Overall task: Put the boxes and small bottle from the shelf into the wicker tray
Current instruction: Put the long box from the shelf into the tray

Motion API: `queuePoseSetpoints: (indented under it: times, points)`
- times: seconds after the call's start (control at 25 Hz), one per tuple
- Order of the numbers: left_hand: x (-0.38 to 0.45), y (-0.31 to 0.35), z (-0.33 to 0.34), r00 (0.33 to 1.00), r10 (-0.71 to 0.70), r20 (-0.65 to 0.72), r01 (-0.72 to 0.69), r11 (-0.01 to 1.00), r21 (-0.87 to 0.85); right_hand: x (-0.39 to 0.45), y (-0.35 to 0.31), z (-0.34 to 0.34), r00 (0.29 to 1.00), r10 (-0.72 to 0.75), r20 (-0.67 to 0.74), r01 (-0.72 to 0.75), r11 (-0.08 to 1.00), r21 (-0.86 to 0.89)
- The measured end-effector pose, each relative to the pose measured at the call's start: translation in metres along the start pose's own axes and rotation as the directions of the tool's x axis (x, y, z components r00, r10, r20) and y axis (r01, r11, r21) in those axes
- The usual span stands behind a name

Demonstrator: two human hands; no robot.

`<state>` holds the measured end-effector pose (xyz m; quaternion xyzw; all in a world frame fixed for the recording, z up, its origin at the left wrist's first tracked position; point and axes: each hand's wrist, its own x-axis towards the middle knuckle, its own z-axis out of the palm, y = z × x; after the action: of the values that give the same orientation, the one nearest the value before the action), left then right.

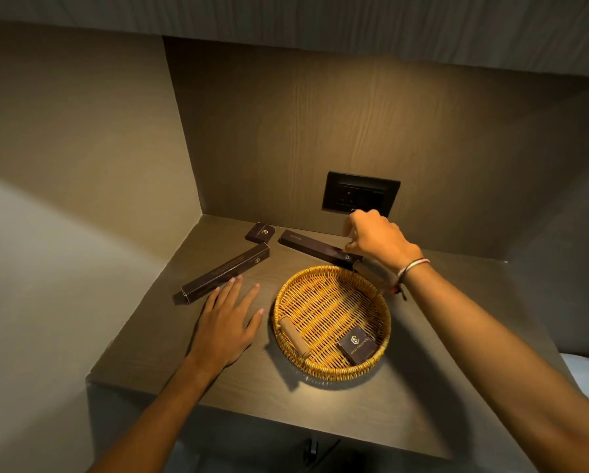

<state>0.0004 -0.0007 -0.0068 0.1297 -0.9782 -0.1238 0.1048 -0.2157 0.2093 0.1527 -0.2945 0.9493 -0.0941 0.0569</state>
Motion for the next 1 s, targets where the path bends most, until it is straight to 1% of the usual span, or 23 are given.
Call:
queuePoseSetpoints:
  times: [0.08, 0.16, 0.32, 0.4, 0.52, 0.64, 0.72, 0.76, 0.8, 0.92, 1.0]
  points:
    - [0.0, 0.0, 0.001, 1.0, 0.0, -0.005, 0.0, 1.0, -0.001, 0.022, 0.002, 0.008, 1.0, 0.022, 0.016, -0.022, 1.0, 0.007]
    - [0.0, -0.001, 0.002, 1.0, -0.003, -0.002, 0.003, 1.0, 0.007, 0.037, -0.002, 0.021, 0.996, 0.025, 0.08, -0.025, 1.0, -0.005]
    - [0.002, -0.004, 0.003, 1.0, -0.011, 0.01, 0.012, 1.0, -0.015, 0.052, -0.012, 0.048, 0.983, 0.005, 0.186, 0.012, 0.996, -0.089]
    - [0.003, -0.004, 0.003, 1.0, -0.009, 0.01, 0.009, 1.0, -0.024, 0.054, -0.014, 0.054, 0.987, -0.005, 0.158, 0.026, 0.991, -0.128]
    - [0.002, -0.004, 0.002, 1.0, -0.006, 0.004, 0.006, 1.0, -0.014, 0.052, -0.018, 0.04, 0.999, -0.025, 0.041, 0.031, 0.991, -0.129]
    - [0.001, -0.004, 0.001, 1.0, 0.005, -0.011, -0.005, 1.0, -0.01, 0.041, -0.023, 0.004, 0.998, -0.025, -0.051, 0.026, 1.0, 0.016]
    - [0.001, -0.004, 0.0, 1.0, 0.013, -0.015, -0.013, 1.0, -0.007, 0.025, -0.024, -0.02, 0.999, -0.02, -0.044, 0.025, 0.992, 0.122]
    - [0.0, -0.004, -0.001, 1.0, 0.018, -0.015, -0.018, 1.0, -0.005, 0.015, -0.023, -0.029, 1.0, -0.021, -0.017, 0.023, 0.99, 0.137]
    - [0.0, -0.003, -0.001, 1.0, 0.019, -0.016, -0.019, 1.0, -0.003, 0.004, -0.022, -0.035, 0.999, -0.023, 0.026, 0.02, 0.993, 0.114]
    - [0.0, -0.003, -0.001, 1.0, 0.014, -0.015, -0.014, 1.0, -0.002, -0.03, -0.019, -0.035, 0.977, 0.008, 0.215, 0.001, 0.999, -0.045]
    - [0.0, -0.002, 0.0, 1.0, 0.013, -0.013, -0.013, 1.0, 0.007, -0.049, -0.017, -0.023, 0.948, 0.053, 0.314, -0.022, 0.995, -0.1]
